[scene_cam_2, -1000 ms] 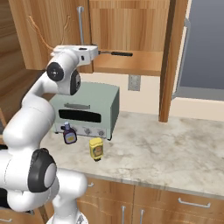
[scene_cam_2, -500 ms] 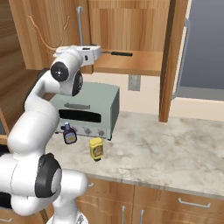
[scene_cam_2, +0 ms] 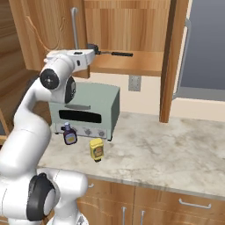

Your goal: Pick the pan from the cabinet and place it on the stove. Then turn on the stove burner for the pan.

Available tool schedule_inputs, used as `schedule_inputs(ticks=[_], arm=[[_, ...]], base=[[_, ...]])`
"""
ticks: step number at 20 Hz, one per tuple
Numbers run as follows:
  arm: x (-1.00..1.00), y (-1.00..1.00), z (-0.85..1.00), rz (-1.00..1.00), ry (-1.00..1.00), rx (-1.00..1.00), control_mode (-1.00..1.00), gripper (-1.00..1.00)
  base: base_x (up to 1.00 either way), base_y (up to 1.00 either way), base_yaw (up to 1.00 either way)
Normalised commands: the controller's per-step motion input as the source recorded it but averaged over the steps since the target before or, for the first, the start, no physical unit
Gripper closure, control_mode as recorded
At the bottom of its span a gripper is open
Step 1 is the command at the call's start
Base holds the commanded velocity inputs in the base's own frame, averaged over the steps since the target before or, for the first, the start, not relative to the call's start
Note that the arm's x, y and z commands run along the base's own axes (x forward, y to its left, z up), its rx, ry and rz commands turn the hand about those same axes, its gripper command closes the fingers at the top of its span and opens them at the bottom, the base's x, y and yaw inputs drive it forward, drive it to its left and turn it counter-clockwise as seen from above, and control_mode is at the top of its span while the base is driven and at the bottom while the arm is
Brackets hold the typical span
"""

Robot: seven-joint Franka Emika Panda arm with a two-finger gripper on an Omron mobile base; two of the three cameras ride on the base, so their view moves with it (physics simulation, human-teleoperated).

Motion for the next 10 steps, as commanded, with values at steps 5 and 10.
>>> schedule_inputs(ticks=[5, 10], arm=[[-0.81, 0.49, 0.0, 0.0, 0.0, 0.0, -1.0, 1.0], [-0.92, 0.48, 0.0, 0.0, 0.01, 0.0, -1.0, 1.0]], base=[[0.0, 0.0, 0.0], [0.0, 0.0, 0.0]])
